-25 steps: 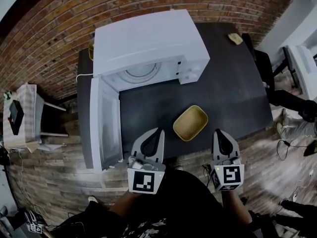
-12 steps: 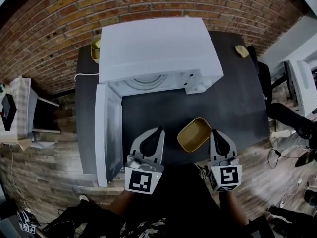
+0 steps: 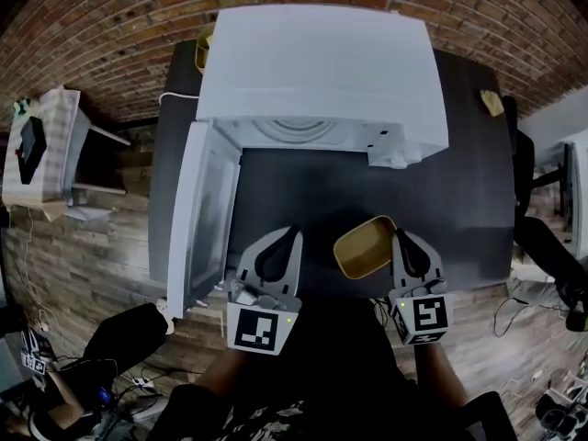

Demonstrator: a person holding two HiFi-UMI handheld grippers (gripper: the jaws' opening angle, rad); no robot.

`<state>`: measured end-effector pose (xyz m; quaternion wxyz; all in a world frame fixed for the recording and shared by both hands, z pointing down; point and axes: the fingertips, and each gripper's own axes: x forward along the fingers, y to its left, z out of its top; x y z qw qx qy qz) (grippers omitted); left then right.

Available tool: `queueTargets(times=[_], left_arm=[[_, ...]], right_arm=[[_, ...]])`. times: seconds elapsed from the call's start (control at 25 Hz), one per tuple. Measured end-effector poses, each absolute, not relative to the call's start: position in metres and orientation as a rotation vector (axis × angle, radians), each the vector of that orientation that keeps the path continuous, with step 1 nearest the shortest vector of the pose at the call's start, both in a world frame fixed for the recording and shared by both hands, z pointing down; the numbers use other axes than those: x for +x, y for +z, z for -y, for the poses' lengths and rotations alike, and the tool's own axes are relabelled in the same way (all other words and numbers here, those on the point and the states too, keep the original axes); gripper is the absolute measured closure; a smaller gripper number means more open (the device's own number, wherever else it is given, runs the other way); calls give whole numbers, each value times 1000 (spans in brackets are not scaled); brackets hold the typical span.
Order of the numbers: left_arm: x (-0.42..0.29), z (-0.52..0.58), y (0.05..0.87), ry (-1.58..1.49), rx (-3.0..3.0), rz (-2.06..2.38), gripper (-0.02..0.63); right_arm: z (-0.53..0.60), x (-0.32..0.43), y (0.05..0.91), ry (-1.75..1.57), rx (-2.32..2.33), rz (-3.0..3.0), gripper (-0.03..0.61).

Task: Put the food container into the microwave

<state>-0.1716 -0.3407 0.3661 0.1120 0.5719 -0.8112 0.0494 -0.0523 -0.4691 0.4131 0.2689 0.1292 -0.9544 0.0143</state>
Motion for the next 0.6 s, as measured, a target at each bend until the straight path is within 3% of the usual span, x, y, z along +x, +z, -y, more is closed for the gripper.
queueTargets(times=[0.6], left_arm=[[-145,326,401,171,1399,2424,614]], right_arm=[[434,-96,495,-603,-582,2198,511]])
